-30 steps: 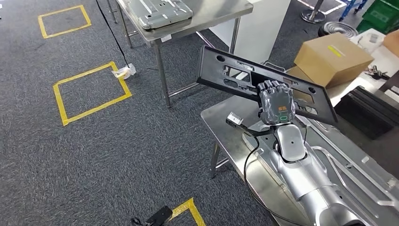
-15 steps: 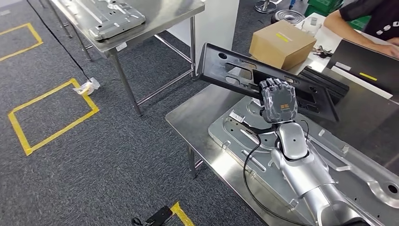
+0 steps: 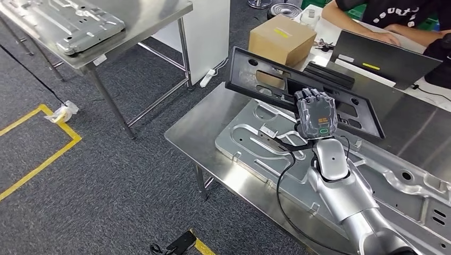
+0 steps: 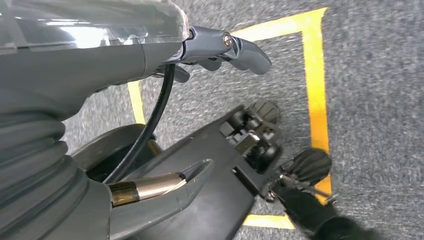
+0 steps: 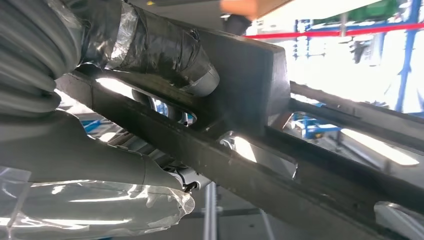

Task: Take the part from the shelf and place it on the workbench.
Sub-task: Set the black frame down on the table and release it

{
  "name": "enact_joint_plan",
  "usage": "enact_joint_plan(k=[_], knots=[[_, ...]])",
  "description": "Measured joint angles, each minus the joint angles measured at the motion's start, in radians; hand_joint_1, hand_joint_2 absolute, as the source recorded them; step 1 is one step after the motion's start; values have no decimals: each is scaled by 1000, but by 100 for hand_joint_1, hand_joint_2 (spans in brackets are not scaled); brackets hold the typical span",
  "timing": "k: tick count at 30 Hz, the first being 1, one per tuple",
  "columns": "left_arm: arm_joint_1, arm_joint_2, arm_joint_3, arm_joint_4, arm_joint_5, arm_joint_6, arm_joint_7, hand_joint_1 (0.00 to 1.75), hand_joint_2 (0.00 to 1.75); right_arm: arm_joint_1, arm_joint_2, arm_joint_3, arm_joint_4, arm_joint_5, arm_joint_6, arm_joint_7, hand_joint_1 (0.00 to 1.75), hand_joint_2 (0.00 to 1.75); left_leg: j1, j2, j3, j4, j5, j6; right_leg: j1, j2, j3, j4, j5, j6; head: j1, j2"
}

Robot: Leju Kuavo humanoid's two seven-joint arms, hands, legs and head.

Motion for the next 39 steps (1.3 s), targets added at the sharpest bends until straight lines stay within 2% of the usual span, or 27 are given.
enact_joint_plan(k=[1, 3, 4, 6, 7, 8, 9, 10, 11, 12, 14, 15, 16, 18, 19, 21, 23, 25, 26, 28, 30, 31, 33, 34, 36, 38, 39], knots=[[-1, 0, 0, 0, -1, 0, 1, 0, 175, -2, 1, 0, 0, 0, 1, 1, 175, 175, -4, 10, 3, 1, -4, -6, 5, -7, 7, -17, -1, -6, -1, 0], [-2, -1, 0, 0, -5, 0, 2, 0, 175, -2, 0, 0, 0, 0, 3, 3, 175, 175, -6, 31, 10, 0, -10, -17, 7, 17, 7, -20, -2, -20, -3, 0], [-3, -1, 0, 0, -6, 0, 3, 0, 175, -3, -2, 0, 0, 0, 4, 5, 175, 175, -5, 23, 12, 4, -18, -23, 5, 30, 8, -22, -1, -26, -3, 0], [-4, -2, 0, 0, -8, 0, 3, 0, 175, -5, -1, -1, 0, 0, 5, 8, 175, 175, 1, -29, -8, 62, -59, -31, -2, 55, 12, -26, 2, -39, -4, 0], [-3, -2, 0, 0, -8, 0, 3, 0, 175, -5, 0, -1, 0, 1, 5, 10, 175, 175, 3, -62, -34, 122, -91, -33, -3, 67, 12, -26, 2, -44, -4, 0], [-2, -2, 0, 0, -9, 0, 4, 0, 175, -4, 3, 0, 0, 1, 6, 10, 175, 175, 4, -82, -68, 192, -123, -34, -2, 80, 12, -26, 2, -48, -5, 0], [0, -2, 0, 0, -9, 0, 6, 0, 175, -2, 4, 0, 0, 2, 7, 10, 175, 175, 4, -91, -101, 254, -144, -34, -1, 96, 12, -25, 1, -50, -5, 0], [1, -2, 0, 0, -9, 0, 8, 0, 175, 1, 5, 1, 0, 2, 8, 11, 175, 175, 4, -95, -122, 287, -146, -34, 0, 111, 12, -24, 1, -50, -5, 0], [2, -2, 0, 0, -9, 1, 11, 0, 175, 3, 5, 1, 0, 2, 9, 11, 175, 175, 4, -97, -127, 284, -128, -32, 1, 127, 12, -23, 1, -50, -5, 0], [2, -2, 0, 0, -9, 2, 13, 0, 175, 3, 6, 1, 1, 2, 10, 13, 175, 175, 4, -102, -113, 242, -92, -29, 1, 142, 13, -21, 0, -50, -5, 0], [1, -2, 0, 0, -8, 4, 17, 0, 175, 3, 7, 1, 1, 2, 11, 14, 175, 175, 6, -142, -60, 108, -18, -19, 2, 170, 12, -16, -1, -46, -5, 0], [1, -2, 0, 0, -8, 5, 18, 0, 175, 3, 7, 1, 1, 2, 11, 15, 175, 175, 7, -163, -38, 57, 1, -15, 2, 183, 9, -13, -1, -42, -4, 0], [1, -2, 0, 0, -8, 6, 19, 0, 175, 3, 8, 1, 1, 2, 11, 16, 175, 175, 7, -177, -26, 29, 7, -12, 0, 195, 6, -12, -1, -36, -4, 0], [1, -2, 0, 0, -8, 7, 20, 0, 175, 5, 7, 1, 1, 2, 12, 17, 175, 175, 6, -168, -19, 17, 5, -8, -4, 218, 0, -16, 5, -21, -4, 0], [0, -3, 0, 0, -8, 7, 21, 0, 175, 6, 4, 0, 1, 2, 12, 17, 175, 175, 7, -155, -17, 11, 9, -3, -4, 212, -2, -16, 5, -15, -4, 0], [-3, -6, 1, 0, -8, 9, 22, 0, 175, 5, 1, 0, 1, 2, 12, 17, 175, 175, 12, -129, -12, -1, 16, 10, 2, 154, -22, 21, -20, -7, 0, 0], [-2, -8, 1, 0, -9, 11, 23, 0, 175, 3, 1, 0, 1, 2, 12, 17, 175, 175, 10, -102, -10, -5, 17, 16, 1, 88, -74, 132, -78, -1, 4, 0], [1, -8, 1, 0, -9, 12, 24, 0, 175, 5, 2, 0, 2, 3, 13, 17, 175, 175, 9, -75, -10, -3, 14, 16, -4, 73, -124, 234, -111, 5, 4, 0], [2, -8, 1, 0, -9, 13, 24, 0, 175, 7, 1, 0, 2, 3, 13, 17, 175, 175, 9, -62, -10, -2, 12, 15, -6, 70, -126, 238, -103, 8, 4, 0], [2, -8, 1, 0, -9, 14, 24, 0, 175, 7, 1, 0, 2, 3, 13, 17, 175, 175, 9, -37, -4, 2, 4, 10, -8, 50, -71, 136, -43, 8, 4, 0], [1, -9, 1, 0, -9, 14, 24, 0, 175, 5, 3, 0, 2, 4, 14, 18, 175, 175, 4, -18, 0, 5, -5, 0, 0, 16, -10, 20, -4, 0, 3, 0], [0, -9, 1, 0, -10, 14, 24, 0, 175, 4, 5, 1, 2, 9, 14, 20, 175, 175, 1, -11, 3, 6, -9, -5, 5, 6, 4, -7, 0, -6, 3, 0], [-2, -9, 3, 0, -10, 15, 28, 0, 175, 3, 3, 1, 5, 25, 15, 31, 175, 175, -3, 1, 9, 4, -12, -16, 10, 16, 4, -13, -3, -19, 1, 0], [-2, -9, 4, 0, -11, 16, 31, 0, 175, 3, 1, 1, 7, 33, 14, 36, 175, 175, -2, 2, 11, 4, -16, -22, 8, 22, 5, -14, -4, -25, 2, 0], [-2, -8, 6, 0, -12, 18, 37, 0, 175, 2, 0, 1, 10, 43, 13, 41, 175, 175, 1, -28, -1, 39, -45, -31, 3, 33, 8, -19, -3, -38, 1, 0], [1, -7, 9, 0, -13, 18, 40, 0, 175, 1, 3, 2, 12, 48, 12, 41, 175, 175, 3, -74, -51, 148, -102, -35, 2, 45, 9, -20, -3, -49, 0, 0], [3, -6, 10, 0, -13, 17, 40, 0, 175, 2, 6, 3, 14, 49, 12, 42, 175, 175, 3, -85, -84, 214, -127, -35, 3, 51, 9, -20, -3, -51, 0, 0]])
